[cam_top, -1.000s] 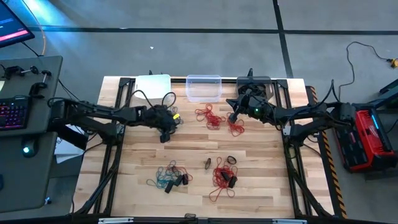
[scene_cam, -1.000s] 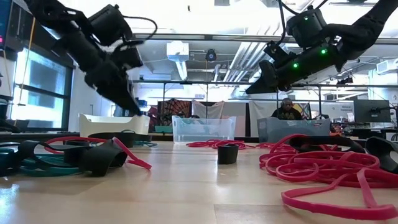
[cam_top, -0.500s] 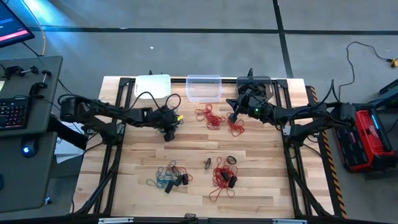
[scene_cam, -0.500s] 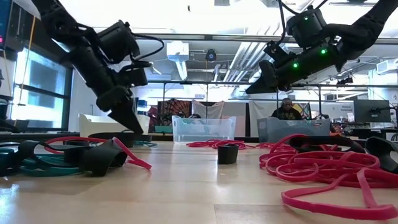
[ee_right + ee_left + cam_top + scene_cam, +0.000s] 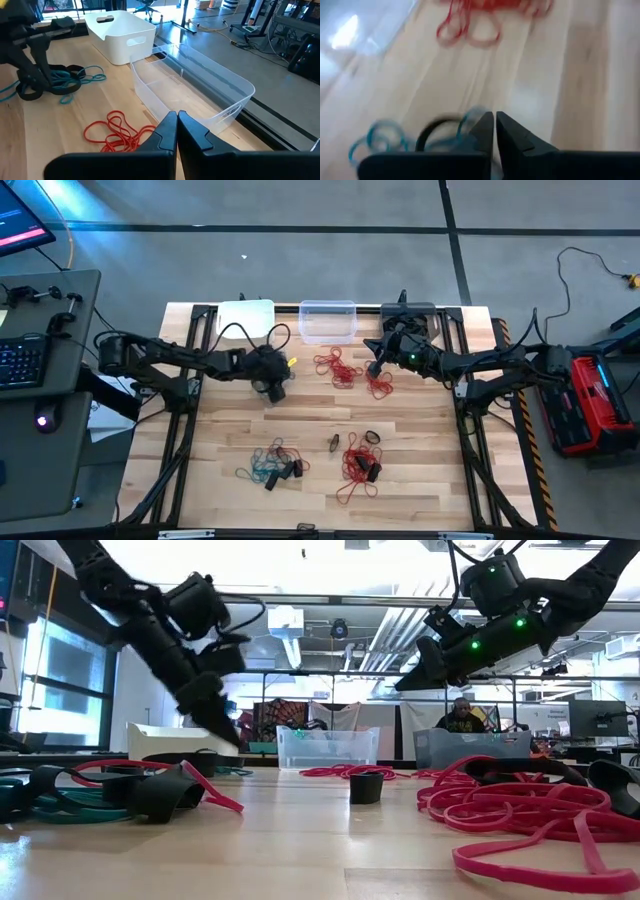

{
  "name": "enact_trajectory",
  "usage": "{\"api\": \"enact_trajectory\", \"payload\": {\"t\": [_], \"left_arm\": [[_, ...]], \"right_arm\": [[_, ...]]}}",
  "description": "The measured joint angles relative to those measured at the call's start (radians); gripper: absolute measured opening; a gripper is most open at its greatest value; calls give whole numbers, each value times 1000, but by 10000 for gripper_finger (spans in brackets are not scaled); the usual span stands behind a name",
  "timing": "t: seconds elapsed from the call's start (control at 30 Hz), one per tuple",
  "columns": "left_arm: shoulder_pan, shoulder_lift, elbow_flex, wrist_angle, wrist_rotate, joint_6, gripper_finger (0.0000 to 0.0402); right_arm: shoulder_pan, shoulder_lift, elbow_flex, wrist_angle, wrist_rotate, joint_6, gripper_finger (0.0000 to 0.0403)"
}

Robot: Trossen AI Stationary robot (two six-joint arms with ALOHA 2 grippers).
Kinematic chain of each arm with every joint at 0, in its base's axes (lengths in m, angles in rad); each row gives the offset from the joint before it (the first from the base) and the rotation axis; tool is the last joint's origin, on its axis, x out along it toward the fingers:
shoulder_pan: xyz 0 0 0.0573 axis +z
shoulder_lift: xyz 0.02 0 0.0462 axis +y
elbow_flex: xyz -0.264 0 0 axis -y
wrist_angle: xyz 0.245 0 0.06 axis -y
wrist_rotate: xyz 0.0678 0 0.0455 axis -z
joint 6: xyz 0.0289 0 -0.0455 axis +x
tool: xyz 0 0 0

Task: Sort rubber bands into baskets
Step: Put the black rubber band into the black bin

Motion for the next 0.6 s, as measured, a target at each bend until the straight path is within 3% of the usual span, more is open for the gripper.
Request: {"api": "enact_trajectory", "payload": {"t": [0.27, 0.6], "left_arm": [[-1, 0, 66, -21, 48, 18, 5], [-10, 0, 69, -199, 13, -22, 62]], "right_arm": [[0, 0, 0, -5, -44, -2, 0], [0, 0, 0, -7, -45, -3, 0]]}}
